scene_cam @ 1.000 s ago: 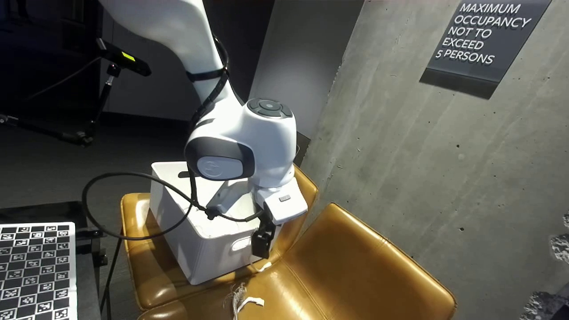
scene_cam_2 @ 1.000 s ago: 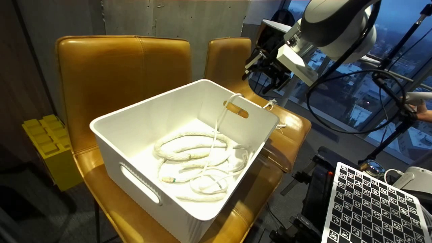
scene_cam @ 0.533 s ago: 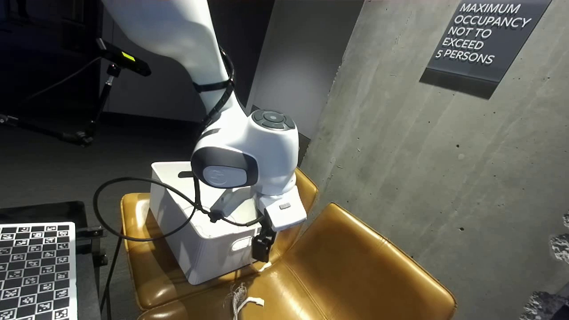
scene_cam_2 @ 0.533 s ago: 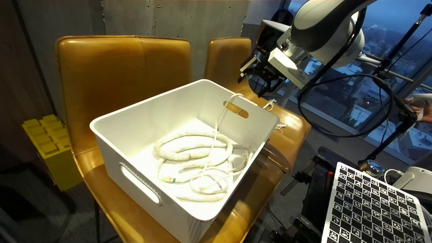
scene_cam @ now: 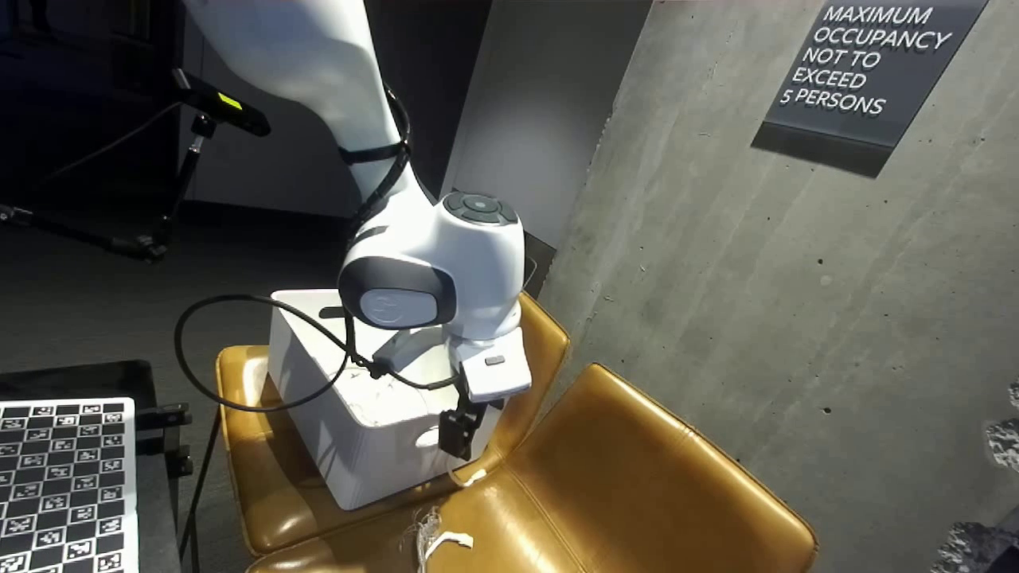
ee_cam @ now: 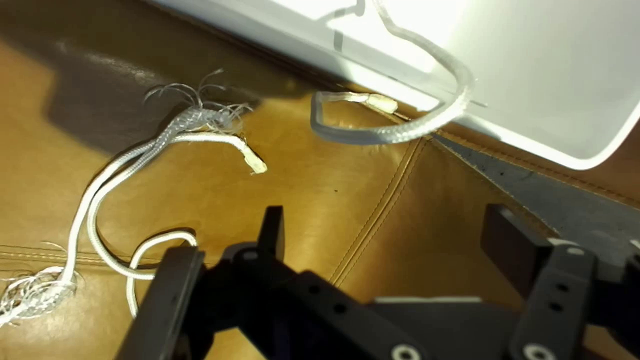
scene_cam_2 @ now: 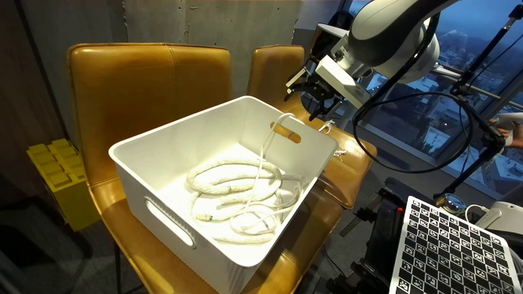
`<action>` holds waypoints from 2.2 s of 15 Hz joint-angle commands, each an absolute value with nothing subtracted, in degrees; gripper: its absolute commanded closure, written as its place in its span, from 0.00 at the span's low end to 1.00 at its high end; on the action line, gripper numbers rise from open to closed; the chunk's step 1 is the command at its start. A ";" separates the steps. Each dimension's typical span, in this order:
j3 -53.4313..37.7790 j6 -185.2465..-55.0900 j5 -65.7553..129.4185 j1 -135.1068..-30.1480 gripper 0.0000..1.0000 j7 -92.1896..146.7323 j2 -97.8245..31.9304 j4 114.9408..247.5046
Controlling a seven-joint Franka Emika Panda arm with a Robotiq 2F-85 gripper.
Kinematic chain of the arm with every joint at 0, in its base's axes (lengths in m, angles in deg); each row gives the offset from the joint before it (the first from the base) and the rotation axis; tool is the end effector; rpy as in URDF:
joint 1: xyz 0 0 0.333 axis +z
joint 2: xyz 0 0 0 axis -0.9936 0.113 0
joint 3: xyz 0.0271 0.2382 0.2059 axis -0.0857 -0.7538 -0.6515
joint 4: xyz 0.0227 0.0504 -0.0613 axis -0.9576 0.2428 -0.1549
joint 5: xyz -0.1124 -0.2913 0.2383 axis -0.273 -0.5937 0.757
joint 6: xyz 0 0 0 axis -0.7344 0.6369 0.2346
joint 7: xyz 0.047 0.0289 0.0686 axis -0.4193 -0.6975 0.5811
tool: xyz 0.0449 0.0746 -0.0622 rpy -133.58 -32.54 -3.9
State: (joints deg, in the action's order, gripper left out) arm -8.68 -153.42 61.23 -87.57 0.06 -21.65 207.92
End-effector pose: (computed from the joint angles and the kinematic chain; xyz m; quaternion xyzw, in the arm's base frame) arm 0.6058 -0.1036 0.2269 -0.8352 0.5141 -0.1592 0.1133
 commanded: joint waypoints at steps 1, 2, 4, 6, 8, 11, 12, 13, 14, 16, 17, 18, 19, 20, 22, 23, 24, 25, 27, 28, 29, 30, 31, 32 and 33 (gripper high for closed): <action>-7.09 -152.55 61.51 -86.08 0.00 -2.57 -21.63 207.81; -7.12 -152.29 61.55 -85.93 0.00 -3.16 -21.80 208.03; -7.29 -152.12 61.54 -85.65 0.00 -4.17 -22.04 208.35; -7.52 -151.75 61.53 -85.49 0.00 -4.95 -21.94 208.29; -7.60 -151.48 61.48 -85.22 0.00 -5.79 -21.44 208.03; -7.55 -151.26 61.24 -84.80 0.00 -6.90 -20.82 207.78; -7.52 -151.19 61.17 -84.70 0.01 -7.18 -20.61 207.72; -7.47 -151.25 61.08 -84.56 0.25 -7.45 -20.31 207.68; -7.44 -151.22 61.02 -84.47 0.25 -7.66 -20.08 207.64; -7.37 -151.24 60.87 -84.18 0.38 -8.10 -19.64 207.53; -7.35 -151.22 60.83 -84.08 0.45 -8.29 -19.49 207.49; -7.32 -151.19 60.77 -83.99 0.52 -8.46 -19.35 207.43; -7.29 -151.14 60.70 -83.89 0.61 -8.61 -19.22 207.35; -7.25 -151.10 60.60 -83.79 0.67 -8.68 -19.08 207.29; -7.16 -151.04 60.46 -83.66 0.83 -8.77 -18.94 207.21; -7.09 -150.93 60.38 -83.68 0.89 -8.79 -18.89 207.11; -7.05 -150.87 60.33 -83.70 0.98 -8.79 -18.88 207.03; -6.98 -150.79 60.27 -83.72 1.00 -8.78 -18.89 206.93; -6.87 -150.51 60.20 -83.78 1.00 -8.77 -19.03 206.75; -6.86 -150.19 60.20 -83.83 1.00 -8.75 -19.34 206.70; -6.79 -149.98 60.10 -83.73 0.99 -8.71 -19.99 206.80; -6.76 -149.85 60.00 -83.61 0.99 -8.68 -20.63 206.87; -6.64 -149.83 59.80 -83.26 0.99 -8.77 -21.77 207.31; -6.46 -149.51 59.43 -82.64 0.99 -8.94 -23.65 208.23; -6.46 -149.58 59.11 -82.11 0.99 -8.88 -25.33 209.14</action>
